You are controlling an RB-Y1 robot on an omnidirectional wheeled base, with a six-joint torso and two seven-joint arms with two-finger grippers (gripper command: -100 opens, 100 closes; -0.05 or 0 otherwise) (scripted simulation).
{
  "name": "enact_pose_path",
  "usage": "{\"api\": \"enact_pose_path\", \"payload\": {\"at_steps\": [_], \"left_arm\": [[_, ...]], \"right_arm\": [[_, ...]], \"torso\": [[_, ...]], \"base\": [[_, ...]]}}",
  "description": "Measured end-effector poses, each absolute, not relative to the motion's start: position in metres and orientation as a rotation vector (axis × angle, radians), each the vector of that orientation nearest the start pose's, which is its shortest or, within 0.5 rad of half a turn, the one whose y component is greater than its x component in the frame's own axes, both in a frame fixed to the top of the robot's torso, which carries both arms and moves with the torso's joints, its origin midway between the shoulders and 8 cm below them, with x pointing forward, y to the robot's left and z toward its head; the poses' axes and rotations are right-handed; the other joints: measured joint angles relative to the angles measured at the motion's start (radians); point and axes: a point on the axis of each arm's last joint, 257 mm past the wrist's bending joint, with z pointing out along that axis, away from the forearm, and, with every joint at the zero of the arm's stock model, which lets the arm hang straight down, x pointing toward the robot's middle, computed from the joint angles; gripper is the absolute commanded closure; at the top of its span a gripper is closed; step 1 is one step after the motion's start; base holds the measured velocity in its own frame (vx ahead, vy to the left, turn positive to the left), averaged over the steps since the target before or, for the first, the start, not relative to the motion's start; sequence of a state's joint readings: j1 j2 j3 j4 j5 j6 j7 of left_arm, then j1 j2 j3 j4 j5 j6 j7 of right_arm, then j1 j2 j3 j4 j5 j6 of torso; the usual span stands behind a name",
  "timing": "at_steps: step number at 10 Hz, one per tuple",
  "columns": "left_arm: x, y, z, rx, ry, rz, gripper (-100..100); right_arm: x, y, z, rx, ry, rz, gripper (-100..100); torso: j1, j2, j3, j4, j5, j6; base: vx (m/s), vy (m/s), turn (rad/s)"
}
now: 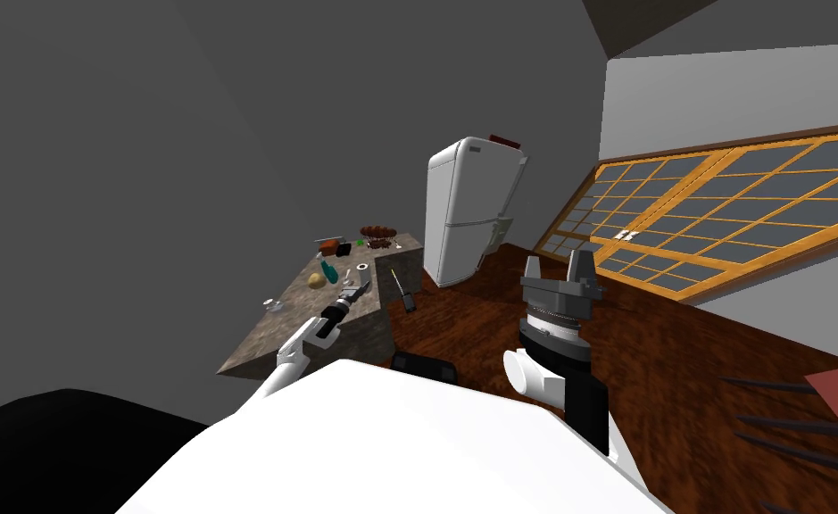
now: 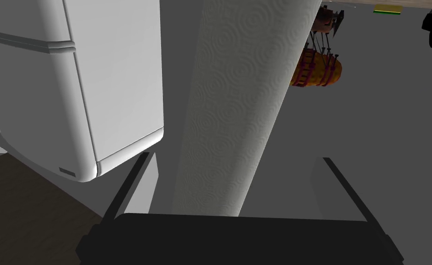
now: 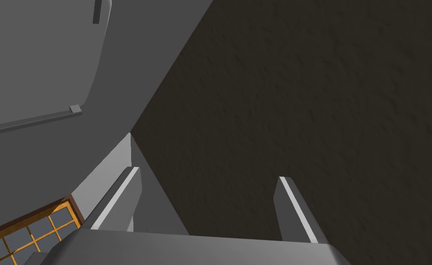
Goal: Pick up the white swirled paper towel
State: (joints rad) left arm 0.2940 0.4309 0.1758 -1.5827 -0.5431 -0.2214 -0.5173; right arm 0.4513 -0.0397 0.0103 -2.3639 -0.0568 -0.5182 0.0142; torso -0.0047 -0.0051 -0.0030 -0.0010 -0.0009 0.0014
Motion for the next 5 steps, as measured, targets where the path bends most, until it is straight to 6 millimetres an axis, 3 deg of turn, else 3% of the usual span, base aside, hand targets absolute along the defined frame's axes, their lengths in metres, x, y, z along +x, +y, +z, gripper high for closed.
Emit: {"api": "enact_pose_path", "payload": {"at_steps": [4, 5], "left_arm": [[0.472, 0.441, -0.255, -0.077, 1.616, 0.009, -100], [0.473, 0.444, -0.263, -0.086, 1.629, 0.013, -100]], "right_arm": [[0.324, -0.268, 0.079, 0.542, 0.512, 1.388, 0], [0.324, -0.268, 0.079, 0.542, 0.512, 1.388, 0]], "torso": [[0.000, 0.008, 0.005, 0.002, 0.000, 0.000], [0.000, 0.006, 0.004, 0.002, 0.000, 0.000]], "base": [[-0.059, -0.020, -0.005], [-0.059, -0.015, -0.006]]}}
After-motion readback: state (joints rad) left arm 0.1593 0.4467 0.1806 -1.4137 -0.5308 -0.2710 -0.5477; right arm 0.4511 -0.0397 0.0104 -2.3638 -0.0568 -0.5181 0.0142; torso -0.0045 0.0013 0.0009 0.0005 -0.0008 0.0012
